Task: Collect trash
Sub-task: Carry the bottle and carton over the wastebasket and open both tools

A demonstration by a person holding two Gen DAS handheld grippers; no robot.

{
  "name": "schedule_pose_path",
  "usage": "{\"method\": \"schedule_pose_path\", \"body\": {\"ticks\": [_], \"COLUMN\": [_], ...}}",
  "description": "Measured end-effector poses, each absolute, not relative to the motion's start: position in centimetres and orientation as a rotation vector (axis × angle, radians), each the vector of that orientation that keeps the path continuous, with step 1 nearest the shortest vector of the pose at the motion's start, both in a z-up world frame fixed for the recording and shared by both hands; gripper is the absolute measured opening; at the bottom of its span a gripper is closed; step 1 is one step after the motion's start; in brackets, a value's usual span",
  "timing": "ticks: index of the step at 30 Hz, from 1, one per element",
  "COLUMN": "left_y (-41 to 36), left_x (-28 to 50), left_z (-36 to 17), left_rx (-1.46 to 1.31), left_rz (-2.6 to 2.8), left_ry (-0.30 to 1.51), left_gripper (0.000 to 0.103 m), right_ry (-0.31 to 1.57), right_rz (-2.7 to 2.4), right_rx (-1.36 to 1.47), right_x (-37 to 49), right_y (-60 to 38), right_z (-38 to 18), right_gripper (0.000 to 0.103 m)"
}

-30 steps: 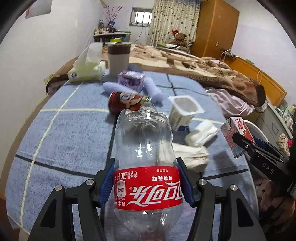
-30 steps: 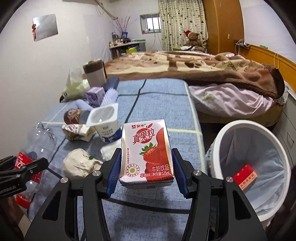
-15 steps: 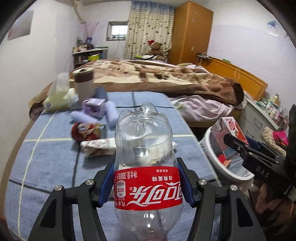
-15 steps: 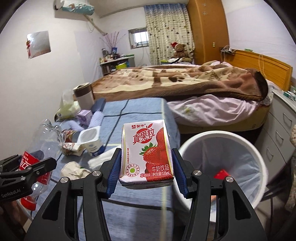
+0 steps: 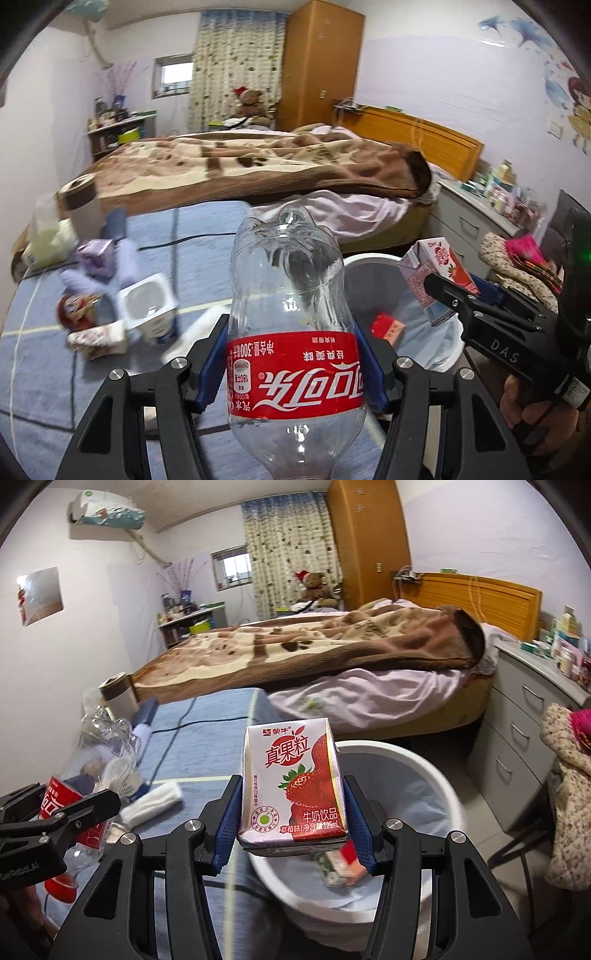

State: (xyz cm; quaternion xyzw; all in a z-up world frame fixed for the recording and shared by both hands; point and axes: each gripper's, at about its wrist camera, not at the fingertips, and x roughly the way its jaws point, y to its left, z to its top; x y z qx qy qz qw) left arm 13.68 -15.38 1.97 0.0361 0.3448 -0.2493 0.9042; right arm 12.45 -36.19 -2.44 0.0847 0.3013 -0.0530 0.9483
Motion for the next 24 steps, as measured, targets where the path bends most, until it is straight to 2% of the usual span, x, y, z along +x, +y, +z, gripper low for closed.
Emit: {"method": "schedule_pose_path", "body": {"ticks": [10,24], "left_y": [-21.8,-27.5], "left_x": [13.8,16.4], "left_z": [1.9,-0.8], "left_rx": [0.144,0.173], "left_rz": [-0.61,-0.693], "left_ry": [0.712,0.783], "left_gripper": [0.063,0.063], "right_ry": [0.617,0.72], "right_rz": [-0.189,-0.223], "right_rx": [0.205,0.218], "right_x": [11.3,12.6], "right_y": [-39.6,-42.3], "right_z": [-2.7,-5.2], "right_gripper": [0.054,0.054]}}
